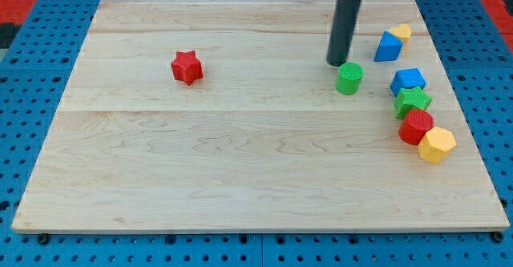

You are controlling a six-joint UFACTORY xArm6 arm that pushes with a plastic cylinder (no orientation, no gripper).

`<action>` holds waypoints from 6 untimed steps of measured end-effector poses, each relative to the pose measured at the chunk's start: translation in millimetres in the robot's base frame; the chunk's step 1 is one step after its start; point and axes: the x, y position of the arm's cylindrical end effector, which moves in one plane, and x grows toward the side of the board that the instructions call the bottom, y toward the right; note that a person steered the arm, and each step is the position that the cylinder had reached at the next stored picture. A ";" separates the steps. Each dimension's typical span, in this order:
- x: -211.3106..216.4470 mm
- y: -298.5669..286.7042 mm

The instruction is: Slide the green circle towards down

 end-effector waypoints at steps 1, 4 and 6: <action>-2.9 37.9; 43.1 -27.0; 43.0 -53.4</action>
